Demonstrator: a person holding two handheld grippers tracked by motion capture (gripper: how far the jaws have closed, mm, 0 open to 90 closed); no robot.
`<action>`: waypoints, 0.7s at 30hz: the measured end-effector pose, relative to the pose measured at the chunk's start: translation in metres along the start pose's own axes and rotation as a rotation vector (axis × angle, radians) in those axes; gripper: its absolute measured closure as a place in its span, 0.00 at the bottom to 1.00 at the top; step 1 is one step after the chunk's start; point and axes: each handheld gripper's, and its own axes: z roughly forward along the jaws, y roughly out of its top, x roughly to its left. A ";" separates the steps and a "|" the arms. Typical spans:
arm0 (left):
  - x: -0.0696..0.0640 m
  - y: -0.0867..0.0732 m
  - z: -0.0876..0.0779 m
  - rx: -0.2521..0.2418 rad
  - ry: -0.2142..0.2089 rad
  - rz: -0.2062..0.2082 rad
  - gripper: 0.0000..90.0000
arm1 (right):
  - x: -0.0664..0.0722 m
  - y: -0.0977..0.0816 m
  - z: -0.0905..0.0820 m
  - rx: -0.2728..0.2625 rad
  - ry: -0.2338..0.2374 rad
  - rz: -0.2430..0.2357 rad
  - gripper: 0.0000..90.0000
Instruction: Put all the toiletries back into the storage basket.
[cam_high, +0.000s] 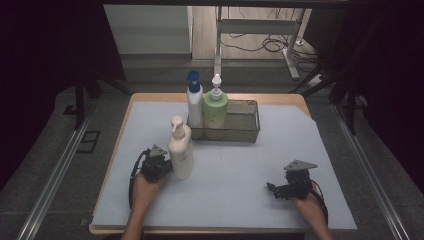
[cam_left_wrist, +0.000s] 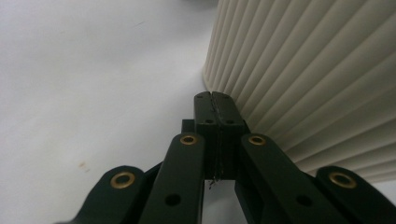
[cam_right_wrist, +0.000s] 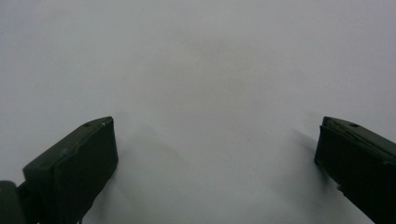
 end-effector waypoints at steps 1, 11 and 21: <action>-0.001 0.001 0.001 -0.001 -0.002 0.004 0.99 | 0.000 0.000 0.000 0.000 -0.001 0.001 0.00; -0.018 0.005 0.007 0.010 -0.028 0.048 0.99 | 0.000 0.000 0.000 0.000 0.000 -0.001 0.00; -0.036 0.007 0.010 0.026 -0.050 0.087 0.99 | 0.000 0.000 0.000 -0.002 -0.001 -0.001 0.00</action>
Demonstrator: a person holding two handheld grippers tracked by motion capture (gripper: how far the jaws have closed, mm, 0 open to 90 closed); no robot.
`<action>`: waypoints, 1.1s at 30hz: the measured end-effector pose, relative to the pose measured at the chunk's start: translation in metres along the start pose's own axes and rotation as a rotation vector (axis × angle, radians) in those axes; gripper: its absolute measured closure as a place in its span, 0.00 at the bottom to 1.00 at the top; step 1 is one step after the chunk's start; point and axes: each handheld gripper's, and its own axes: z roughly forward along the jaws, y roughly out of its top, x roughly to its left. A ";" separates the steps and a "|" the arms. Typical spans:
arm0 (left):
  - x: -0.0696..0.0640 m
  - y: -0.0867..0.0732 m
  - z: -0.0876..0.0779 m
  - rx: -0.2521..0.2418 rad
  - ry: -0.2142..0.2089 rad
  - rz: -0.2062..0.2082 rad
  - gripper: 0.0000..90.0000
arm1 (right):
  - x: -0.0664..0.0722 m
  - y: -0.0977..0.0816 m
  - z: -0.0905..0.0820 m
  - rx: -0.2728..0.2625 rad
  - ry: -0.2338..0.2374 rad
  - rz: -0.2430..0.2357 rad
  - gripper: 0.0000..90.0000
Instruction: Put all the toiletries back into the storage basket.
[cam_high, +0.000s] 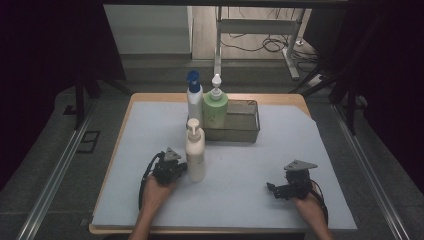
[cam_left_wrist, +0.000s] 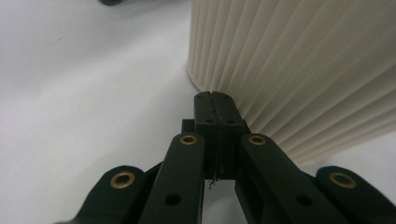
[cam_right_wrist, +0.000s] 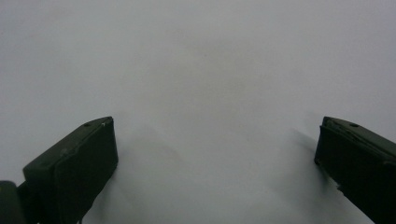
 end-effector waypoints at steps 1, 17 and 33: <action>-0.002 0.000 0.000 0.002 -0.002 0.005 0.99 | 0.000 0.000 0.000 0.000 0.001 0.000 0.00; -0.022 0.001 0.002 0.018 -0.040 0.047 0.99 | 0.000 0.000 0.000 0.000 0.000 0.000 0.00; -0.040 0.007 0.010 0.024 -0.084 0.095 0.99 | 0.000 0.000 0.000 0.004 0.000 -0.002 0.00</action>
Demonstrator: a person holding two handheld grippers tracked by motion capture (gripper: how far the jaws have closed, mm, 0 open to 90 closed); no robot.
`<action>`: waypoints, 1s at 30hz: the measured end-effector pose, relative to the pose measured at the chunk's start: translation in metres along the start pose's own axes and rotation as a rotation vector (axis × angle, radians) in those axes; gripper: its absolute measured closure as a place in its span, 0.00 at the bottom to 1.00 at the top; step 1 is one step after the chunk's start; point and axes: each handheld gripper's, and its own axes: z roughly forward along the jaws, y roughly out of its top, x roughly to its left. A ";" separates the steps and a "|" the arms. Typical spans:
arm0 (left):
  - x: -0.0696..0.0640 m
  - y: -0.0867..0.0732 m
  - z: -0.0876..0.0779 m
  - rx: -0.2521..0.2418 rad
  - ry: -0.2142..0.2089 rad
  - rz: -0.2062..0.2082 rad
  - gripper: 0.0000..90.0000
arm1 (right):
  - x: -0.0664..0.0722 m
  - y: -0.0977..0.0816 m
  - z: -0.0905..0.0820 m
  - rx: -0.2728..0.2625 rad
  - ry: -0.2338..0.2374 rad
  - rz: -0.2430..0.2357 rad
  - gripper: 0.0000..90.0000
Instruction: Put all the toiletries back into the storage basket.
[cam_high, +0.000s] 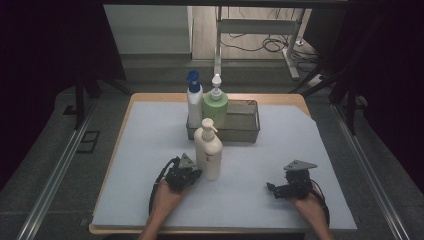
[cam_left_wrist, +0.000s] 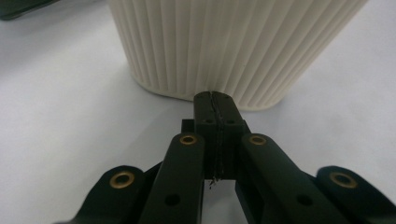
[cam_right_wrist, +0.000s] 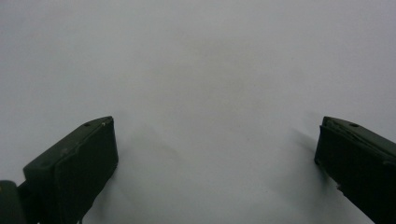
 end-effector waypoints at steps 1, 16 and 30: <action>-0.001 0.001 0.001 0.000 -0.002 -0.001 0.98 | 0.000 0.000 0.000 0.000 -0.001 0.000 0.00; -0.007 0.005 0.006 0.002 -0.019 0.020 0.93 | 0.000 0.000 0.000 0.001 -0.002 0.001 0.00; -0.005 -0.003 -0.008 -0.012 0.042 0.006 0.63 | 0.000 0.001 0.000 0.006 -0.001 0.001 0.00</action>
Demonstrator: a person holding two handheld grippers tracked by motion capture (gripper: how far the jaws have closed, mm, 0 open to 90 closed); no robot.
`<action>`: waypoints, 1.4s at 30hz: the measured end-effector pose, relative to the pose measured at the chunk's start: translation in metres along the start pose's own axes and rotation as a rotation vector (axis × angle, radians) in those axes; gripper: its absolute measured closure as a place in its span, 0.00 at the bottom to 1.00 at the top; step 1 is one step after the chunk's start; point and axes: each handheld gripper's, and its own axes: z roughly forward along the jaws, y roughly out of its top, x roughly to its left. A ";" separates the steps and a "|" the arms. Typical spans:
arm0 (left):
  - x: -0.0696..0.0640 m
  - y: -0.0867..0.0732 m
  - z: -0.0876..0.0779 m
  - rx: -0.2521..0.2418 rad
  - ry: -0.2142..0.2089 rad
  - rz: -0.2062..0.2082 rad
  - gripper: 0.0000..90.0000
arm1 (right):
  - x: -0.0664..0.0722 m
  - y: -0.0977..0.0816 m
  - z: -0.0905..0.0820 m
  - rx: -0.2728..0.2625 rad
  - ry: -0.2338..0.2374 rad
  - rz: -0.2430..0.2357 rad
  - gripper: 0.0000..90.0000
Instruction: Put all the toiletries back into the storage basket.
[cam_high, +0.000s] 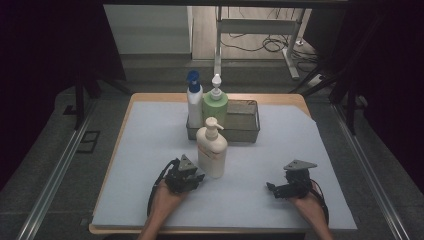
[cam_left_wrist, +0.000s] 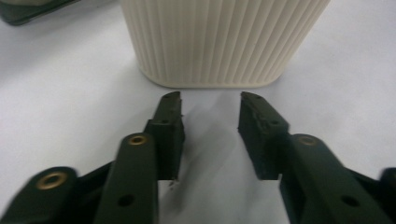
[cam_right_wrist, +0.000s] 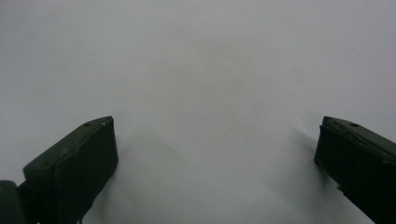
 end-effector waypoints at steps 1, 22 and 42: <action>0.000 -0.001 -0.001 0.000 0.007 0.000 0.60 | 0.000 0.000 0.000 0.000 0.000 0.000 0.00; 0.006 -0.029 -0.022 0.033 0.126 -0.063 0.14 | 0.008 0.004 -0.006 -0.027 0.037 -0.017 0.00; 0.010 -0.035 -0.023 0.035 0.122 -0.084 0.13 | 0.022 0.021 -0.018 -0.073 0.108 -0.039 0.00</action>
